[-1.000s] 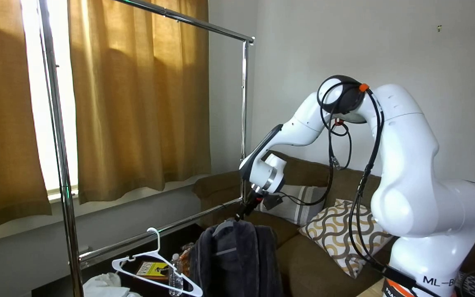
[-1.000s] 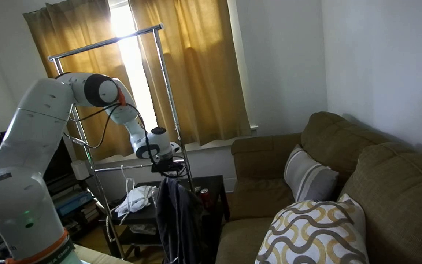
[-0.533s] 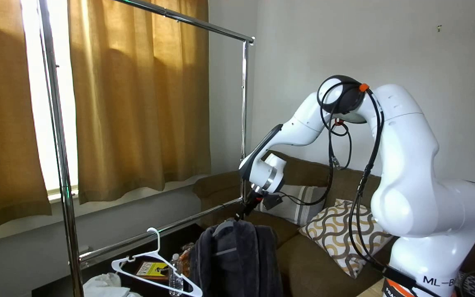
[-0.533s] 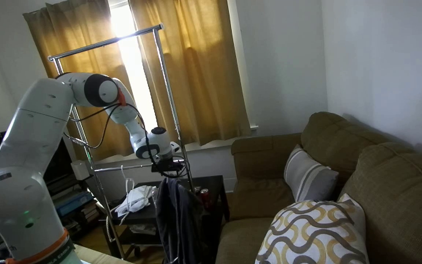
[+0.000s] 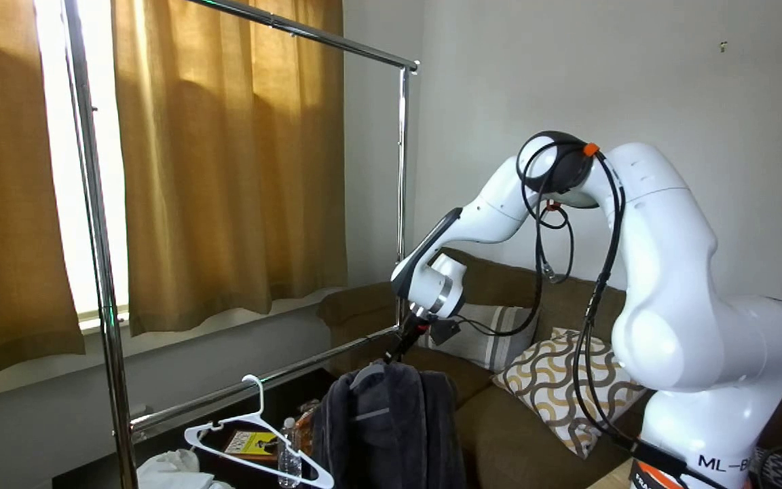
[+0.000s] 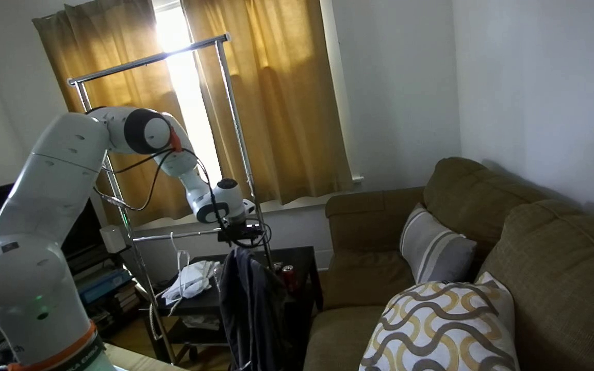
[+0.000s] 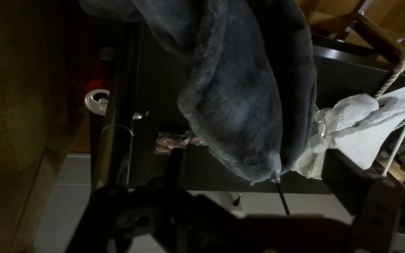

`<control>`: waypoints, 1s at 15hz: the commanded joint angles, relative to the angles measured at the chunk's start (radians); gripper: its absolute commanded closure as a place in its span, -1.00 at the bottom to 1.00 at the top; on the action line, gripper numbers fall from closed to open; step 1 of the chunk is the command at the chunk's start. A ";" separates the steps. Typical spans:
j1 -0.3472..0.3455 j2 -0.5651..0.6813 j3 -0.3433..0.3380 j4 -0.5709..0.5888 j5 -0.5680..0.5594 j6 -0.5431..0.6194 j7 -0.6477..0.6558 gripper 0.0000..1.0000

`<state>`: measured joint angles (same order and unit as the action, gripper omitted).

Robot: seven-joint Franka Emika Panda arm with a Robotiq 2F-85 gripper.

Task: Hang the rob on the top railing

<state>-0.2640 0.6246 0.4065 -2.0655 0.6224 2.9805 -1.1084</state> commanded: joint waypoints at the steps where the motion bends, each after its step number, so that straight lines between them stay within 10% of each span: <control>1: 0.017 0.100 -0.030 0.095 -0.118 -0.067 0.062 -1.00; 6: -0.013 0.221 -0.005 0.203 -0.259 -0.112 0.102 -1.00; 7: -0.021 0.239 0.005 0.219 -0.273 -0.121 0.105 -0.61; 15: -0.100 0.241 0.126 0.198 -0.294 -0.102 0.086 0.61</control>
<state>-0.3103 0.8685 0.4742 -1.8445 0.3540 2.8798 -1.0255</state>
